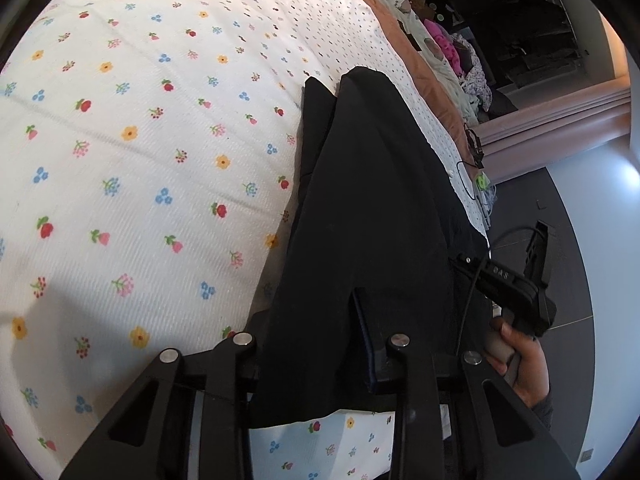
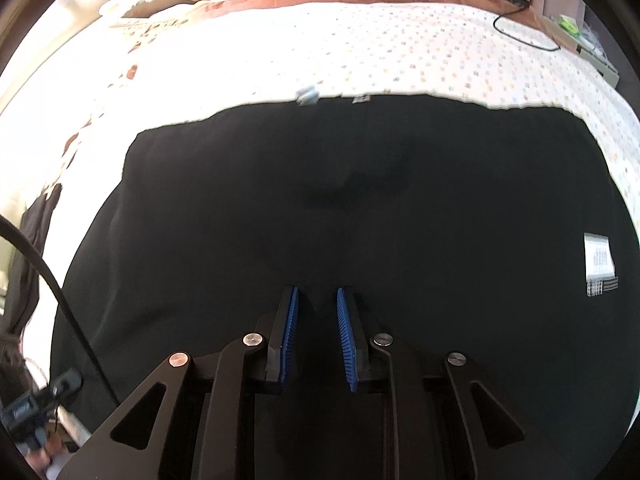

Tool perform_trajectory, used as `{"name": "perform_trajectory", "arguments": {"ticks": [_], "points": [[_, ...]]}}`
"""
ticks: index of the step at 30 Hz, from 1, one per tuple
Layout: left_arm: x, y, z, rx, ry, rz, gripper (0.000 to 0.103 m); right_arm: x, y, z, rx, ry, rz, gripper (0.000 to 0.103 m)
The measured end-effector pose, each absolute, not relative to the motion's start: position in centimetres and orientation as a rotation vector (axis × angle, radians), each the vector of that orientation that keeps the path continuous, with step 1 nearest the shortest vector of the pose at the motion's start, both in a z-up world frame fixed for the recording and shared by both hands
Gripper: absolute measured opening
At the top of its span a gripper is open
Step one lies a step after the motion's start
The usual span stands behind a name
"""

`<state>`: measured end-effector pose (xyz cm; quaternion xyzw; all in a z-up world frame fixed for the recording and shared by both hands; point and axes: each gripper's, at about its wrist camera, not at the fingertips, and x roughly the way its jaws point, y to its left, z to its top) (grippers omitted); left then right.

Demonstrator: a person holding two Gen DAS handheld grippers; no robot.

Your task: Fold large clothes

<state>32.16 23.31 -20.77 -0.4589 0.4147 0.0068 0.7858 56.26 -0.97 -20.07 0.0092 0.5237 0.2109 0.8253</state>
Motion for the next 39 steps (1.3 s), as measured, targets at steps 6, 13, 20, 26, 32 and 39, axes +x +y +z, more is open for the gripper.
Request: {"name": "perform_trajectory", "arguments": {"ticks": [6,13,20,26,32,39], "points": [[31.7,23.4,-21.0,-1.014,0.889,0.027,0.031,59.6,0.5,-21.4,0.022,1.101,0.420,0.017],[31.4,23.4,-21.1,-1.035,0.888,0.040,0.031,62.7,0.9,-22.7,0.029,1.101,0.408,0.017],[31.1,23.4,-21.0,-1.054,0.880,0.032,0.026,66.4,-2.7,-20.3,0.047,1.116,0.425,0.017],[30.7,23.9,-20.4,-1.103,0.839,-0.016,0.019,64.5,-5.4,-15.8,0.084,1.105,0.469,0.017],[30.7,24.2,-18.9,-1.146,0.776,-0.090,0.016,60.5,-7.6,-12.8,0.125,1.077,0.539,0.020],[31.4,24.1,-16.8,-1.148,0.713,-0.184,0.016,54.9,-10.9,-11.4,0.144,1.048,0.561,0.059]]}}
